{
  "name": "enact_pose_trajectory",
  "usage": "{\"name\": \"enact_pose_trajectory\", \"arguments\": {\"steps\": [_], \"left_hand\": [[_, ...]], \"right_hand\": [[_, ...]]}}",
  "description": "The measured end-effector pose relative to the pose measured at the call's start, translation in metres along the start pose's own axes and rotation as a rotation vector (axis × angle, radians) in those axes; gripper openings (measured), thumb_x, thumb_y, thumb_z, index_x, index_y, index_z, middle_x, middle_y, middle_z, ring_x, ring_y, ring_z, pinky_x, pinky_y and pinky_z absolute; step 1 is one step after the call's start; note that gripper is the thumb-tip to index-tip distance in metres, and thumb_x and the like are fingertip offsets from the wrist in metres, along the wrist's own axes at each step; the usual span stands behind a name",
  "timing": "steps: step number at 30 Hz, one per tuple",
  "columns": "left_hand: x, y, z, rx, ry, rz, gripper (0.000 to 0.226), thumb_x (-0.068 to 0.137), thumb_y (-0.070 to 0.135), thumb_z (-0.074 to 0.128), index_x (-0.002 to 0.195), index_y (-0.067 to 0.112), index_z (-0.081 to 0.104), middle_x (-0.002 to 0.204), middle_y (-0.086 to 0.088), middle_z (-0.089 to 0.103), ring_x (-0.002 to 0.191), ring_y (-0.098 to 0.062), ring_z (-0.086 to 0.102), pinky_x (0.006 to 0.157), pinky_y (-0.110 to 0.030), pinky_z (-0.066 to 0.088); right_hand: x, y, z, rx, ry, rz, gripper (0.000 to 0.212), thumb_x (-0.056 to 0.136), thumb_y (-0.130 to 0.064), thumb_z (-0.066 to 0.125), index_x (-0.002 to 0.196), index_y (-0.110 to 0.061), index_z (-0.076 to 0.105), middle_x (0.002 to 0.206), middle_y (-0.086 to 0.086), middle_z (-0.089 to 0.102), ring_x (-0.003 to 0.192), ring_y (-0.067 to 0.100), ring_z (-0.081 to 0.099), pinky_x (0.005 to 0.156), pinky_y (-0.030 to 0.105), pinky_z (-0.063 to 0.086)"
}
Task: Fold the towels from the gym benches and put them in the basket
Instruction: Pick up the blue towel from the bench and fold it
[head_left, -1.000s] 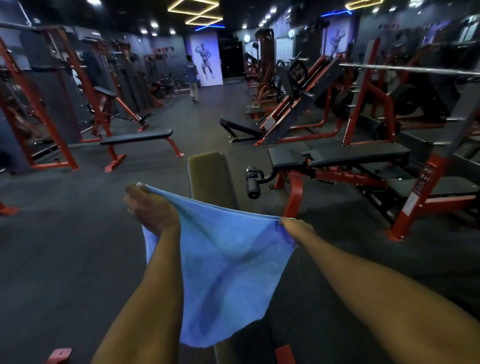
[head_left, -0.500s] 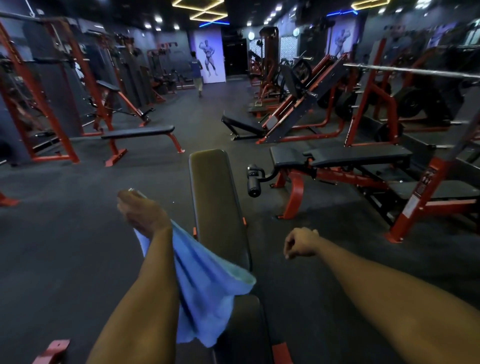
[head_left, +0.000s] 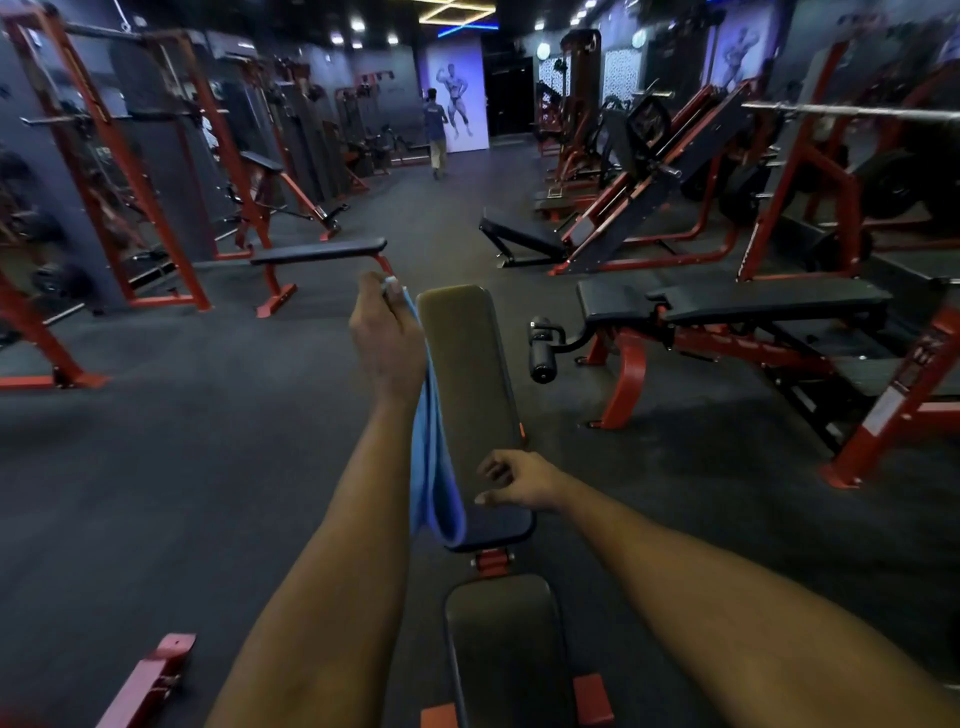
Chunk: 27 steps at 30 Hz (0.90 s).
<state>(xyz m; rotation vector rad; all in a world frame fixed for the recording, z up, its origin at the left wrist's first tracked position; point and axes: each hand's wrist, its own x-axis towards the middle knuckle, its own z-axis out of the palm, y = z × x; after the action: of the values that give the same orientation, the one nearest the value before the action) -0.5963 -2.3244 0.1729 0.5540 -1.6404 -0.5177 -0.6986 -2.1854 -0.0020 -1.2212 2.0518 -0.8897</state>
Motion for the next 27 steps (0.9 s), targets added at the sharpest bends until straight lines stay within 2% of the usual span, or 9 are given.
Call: {"name": "enact_pose_trajectory", "arguments": {"steps": [4, 6, 9, 11, 13, 16, 21, 24, 27], "left_hand": [[0.017, 0.007, -0.008, -0.010, 0.167, -0.006, 0.022, 0.102, 0.014, 0.039, 0.092, 0.001, 0.053, 0.073, -0.003, 0.051, 0.064, -0.015, 0.044, 0.059, -0.025, 0.028], [0.020, 0.004, -0.012, 0.009, 0.260, -0.035, 0.023, 0.101, 0.012, 0.039, 0.094, -0.003, 0.055, 0.074, -0.005, 0.051, 0.064, -0.015, 0.042, 0.060, -0.022, 0.025], [0.022, -0.007, -0.017, 0.021, 0.359, -0.064, 0.024, 0.101, 0.010, 0.037, 0.093, -0.006, 0.054, 0.073, -0.013, 0.055, 0.064, -0.019, 0.044, 0.061, -0.023, 0.024], [0.022, -0.015, -0.018, 0.033, 0.413, -0.087, 0.025, 0.100, 0.011, 0.037, 0.093, -0.005, 0.054, 0.076, -0.017, 0.059, 0.065, -0.024, 0.049, 0.062, -0.025, 0.026], [0.021, -0.022, -0.016, 0.057, 0.443, -0.113, 0.025, 0.100, 0.013, 0.036, 0.095, -0.004, 0.054, 0.079, -0.019, 0.060, 0.069, -0.030, 0.052, 0.063, -0.027, 0.027], [0.015, -0.042, -0.019, 0.141, 0.412, -0.205, 0.027, 0.100, 0.018, 0.034, 0.102, -0.001, 0.054, 0.091, -0.021, 0.062, 0.080, -0.037, 0.056, 0.066, -0.035, 0.032], [-0.022, -0.082, -0.017, 0.292, 0.241, -0.398, 0.027, 0.101, 0.022, 0.032, 0.105, 0.003, 0.050, 0.103, -0.022, 0.060, 0.092, -0.041, 0.056, 0.071, -0.041, 0.036], [-0.044, -0.099, -0.015, 0.260, 0.206, -0.407, 0.027, 0.100, 0.018, 0.031, 0.101, -0.001, 0.050, 0.101, -0.024, 0.058, 0.092, -0.040, 0.054, 0.077, -0.044, 0.038], [-0.052, -0.107, -0.015, 0.255, 0.195, -0.417, 0.028, 0.099, 0.020, 0.030, 0.099, 0.000, 0.049, 0.099, -0.024, 0.057, 0.091, -0.040, 0.054, 0.076, -0.045, 0.038]], "right_hand": [[0.002, 0.016, 0.009, -0.077, 0.042, 0.109, 0.070, 0.076, -0.030, 0.083, 0.135, -0.014, 0.050, 0.127, 0.007, 0.061, 0.114, 0.022, 0.059, 0.089, 0.024, 0.045], [-0.002, 0.029, 0.009, -0.158, 0.169, 0.189, 0.053, 0.077, -0.029, 0.079, 0.123, -0.017, 0.054, 0.122, 0.012, 0.065, 0.113, 0.029, 0.062, 0.089, 0.034, 0.050], [-0.010, 0.039, 0.002, -0.276, 0.317, 0.364, 0.018, 0.080, -0.025, 0.066, 0.095, -0.025, 0.056, 0.111, 0.007, 0.067, 0.107, 0.029, 0.064, 0.091, 0.041, 0.051], [-0.013, 0.039, -0.006, -0.288, 0.330, 0.456, 0.012, 0.080, -0.020, 0.062, 0.090, -0.026, 0.060, 0.113, 0.007, 0.067, 0.108, 0.029, 0.064, 0.093, 0.041, 0.050], [-0.014, 0.041, -0.016, -0.286, 0.378, 0.519, 0.016, 0.083, -0.017, 0.060, 0.096, -0.024, 0.065, 0.117, 0.011, 0.066, 0.111, 0.032, 0.063, 0.095, 0.042, 0.051], [-0.019, 0.049, -0.040, -0.248, 0.582, 0.615, 0.026, 0.088, -0.013, 0.058, 0.113, -0.013, 0.065, 0.121, 0.017, 0.065, 0.114, 0.036, 0.062, 0.095, 0.042, 0.051], [-0.033, 0.055, -0.089, -0.069, 0.974, 0.757, 0.027, 0.089, -0.008, 0.055, 0.112, -0.007, 0.068, 0.118, 0.019, 0.065, 0.114, 0.039, 0.060, 0.096, 0.046, 0.047], [-0.036, 0.050, -0.103, 0.114, 1.146, 0.728, 0.031, 0.086, -0.006, 0.056, 0.116, -0.006, 0.059, 0.124, 0.020, 0.061, 0.119, 0.040, 0.055, 0.102, 0.052, 0.034], [-0.041, 0.048, -0.111, 0.225, 1.252, 0.692, 0.024, 0.093, -0.012, 0.051, 0.117, -0.007, 0.051, 0.119, 0.024, 0.064, 0.113, 0.042, 0.059, 0.102, 0.048, 0.034]]}}
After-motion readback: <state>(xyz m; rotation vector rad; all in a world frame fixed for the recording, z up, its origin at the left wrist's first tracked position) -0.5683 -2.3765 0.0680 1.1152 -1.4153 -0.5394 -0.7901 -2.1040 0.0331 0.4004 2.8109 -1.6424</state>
